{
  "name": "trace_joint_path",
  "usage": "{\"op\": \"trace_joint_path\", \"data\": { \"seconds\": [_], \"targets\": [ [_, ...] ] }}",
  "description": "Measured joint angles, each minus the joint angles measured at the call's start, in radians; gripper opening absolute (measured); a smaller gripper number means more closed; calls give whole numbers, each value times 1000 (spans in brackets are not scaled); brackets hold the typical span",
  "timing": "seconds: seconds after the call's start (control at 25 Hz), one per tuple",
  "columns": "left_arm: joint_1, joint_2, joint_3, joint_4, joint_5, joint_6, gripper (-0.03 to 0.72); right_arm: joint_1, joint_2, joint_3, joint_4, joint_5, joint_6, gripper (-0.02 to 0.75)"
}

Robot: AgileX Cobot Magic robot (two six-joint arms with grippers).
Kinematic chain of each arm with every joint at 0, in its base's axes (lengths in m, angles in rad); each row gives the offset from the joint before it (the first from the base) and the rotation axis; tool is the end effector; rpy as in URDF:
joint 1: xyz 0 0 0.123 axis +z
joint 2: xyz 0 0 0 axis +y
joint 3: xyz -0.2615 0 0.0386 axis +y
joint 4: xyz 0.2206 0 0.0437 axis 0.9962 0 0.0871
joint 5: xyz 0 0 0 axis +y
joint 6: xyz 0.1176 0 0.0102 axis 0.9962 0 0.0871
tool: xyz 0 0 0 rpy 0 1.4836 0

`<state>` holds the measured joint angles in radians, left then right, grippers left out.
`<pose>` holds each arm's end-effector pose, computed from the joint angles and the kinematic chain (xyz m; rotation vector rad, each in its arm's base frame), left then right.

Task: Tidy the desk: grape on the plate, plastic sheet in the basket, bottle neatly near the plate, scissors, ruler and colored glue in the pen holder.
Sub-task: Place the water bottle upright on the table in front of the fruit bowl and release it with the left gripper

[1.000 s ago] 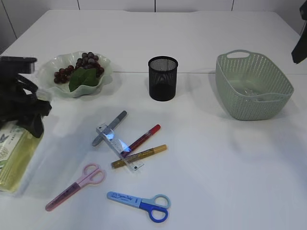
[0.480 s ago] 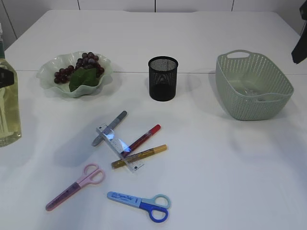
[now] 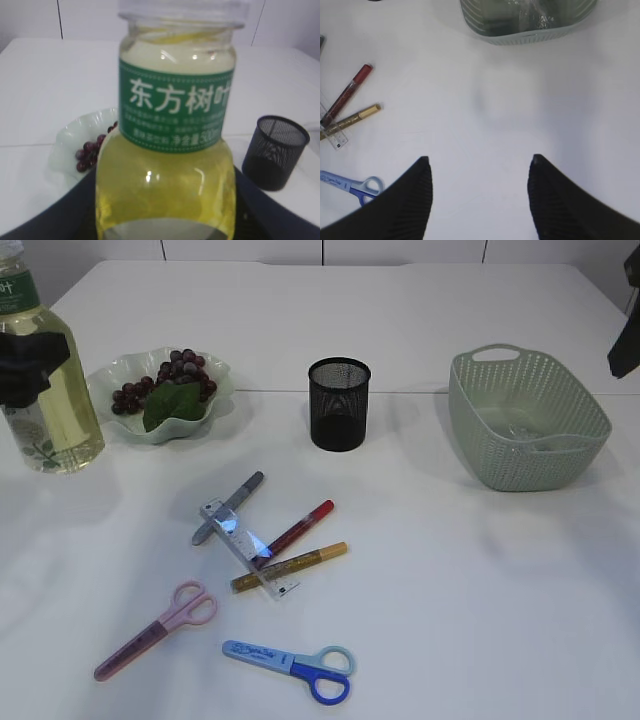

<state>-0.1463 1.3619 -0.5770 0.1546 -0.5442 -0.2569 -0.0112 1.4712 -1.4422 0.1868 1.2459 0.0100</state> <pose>0.2822 -0.0511 0.2431 0.0781 1.7348 -0.2683 0.2783 0.0177 0.3168 0.0640 2.7471 0.2595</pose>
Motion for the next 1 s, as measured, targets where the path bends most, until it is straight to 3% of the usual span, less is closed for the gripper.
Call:
{"op": "trace_joint_path", "data": {
  "seconds": [0.16,0.36,0.64,1.0],
  "targets": [
    [0,126,0,-106,-249,41,414,0,-1,2,0,0,0,477],
    [1,275,0,-134,-494,51,414,0,-1,2,-6,0,0,477],
    [1,454,-34,-176,-511,56,414,0,-1,2,0,0,0,477],
    [1,640,-188,-187,-517,60,414,0,-1,2,-5,0,-10,476]
  ]
}}
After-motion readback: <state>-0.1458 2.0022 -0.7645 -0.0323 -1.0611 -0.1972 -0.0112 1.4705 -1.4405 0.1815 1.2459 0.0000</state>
